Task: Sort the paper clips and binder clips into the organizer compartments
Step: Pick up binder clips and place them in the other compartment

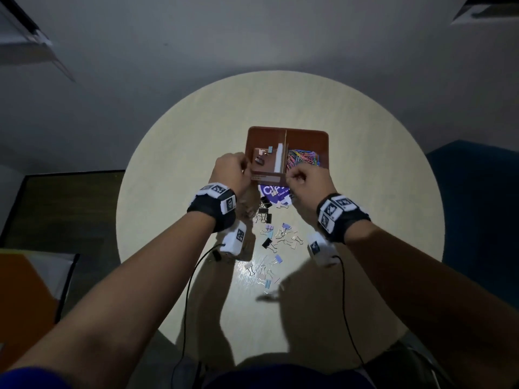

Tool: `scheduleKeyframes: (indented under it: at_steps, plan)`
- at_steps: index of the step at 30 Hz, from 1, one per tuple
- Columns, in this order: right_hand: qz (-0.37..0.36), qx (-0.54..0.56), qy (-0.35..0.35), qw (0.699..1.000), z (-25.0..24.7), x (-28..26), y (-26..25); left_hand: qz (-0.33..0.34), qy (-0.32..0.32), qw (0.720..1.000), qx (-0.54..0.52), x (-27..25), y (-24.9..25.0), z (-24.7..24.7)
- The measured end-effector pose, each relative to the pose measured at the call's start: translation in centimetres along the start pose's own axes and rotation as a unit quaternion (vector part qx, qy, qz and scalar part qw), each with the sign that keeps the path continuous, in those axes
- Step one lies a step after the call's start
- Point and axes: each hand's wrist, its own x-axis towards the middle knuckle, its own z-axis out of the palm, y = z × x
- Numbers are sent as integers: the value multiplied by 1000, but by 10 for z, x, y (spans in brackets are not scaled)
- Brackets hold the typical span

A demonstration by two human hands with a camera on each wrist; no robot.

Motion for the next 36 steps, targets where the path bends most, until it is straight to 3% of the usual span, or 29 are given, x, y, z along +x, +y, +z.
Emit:
scheduleKeyframes:
  at_steps: [4,8,12,15,22,27,32,36]
  plan:
    - [-10,-65,-109,992,16,-40,40,-24,-64,997,33,-36,-39,28]
    - [-28,-215,-242,946,34,-57,75,7,-85,992,92,-60,-56,54]
    - [-73,-247,-240,936,45,-57,75,59,-96,985,127,-62,-56,63]
    - [-87,-242,-235,937,48,-52,69,56,-108,985,122,-61,-54,65]
    - [-40,-199,-195,960,46,-48,65,47,-144,982,111,-62,-60,67]
    - [8,-99,-156,983,34,-49,66,19,-120,990,72,-61,-60,63]
    - [15,-142,-205,968,36,-60,67,36,-150,984,91,-57,-61,63]
    - [42,-135,-169,975,36,-61,74,13,-159,982,100,-57,-60,60]
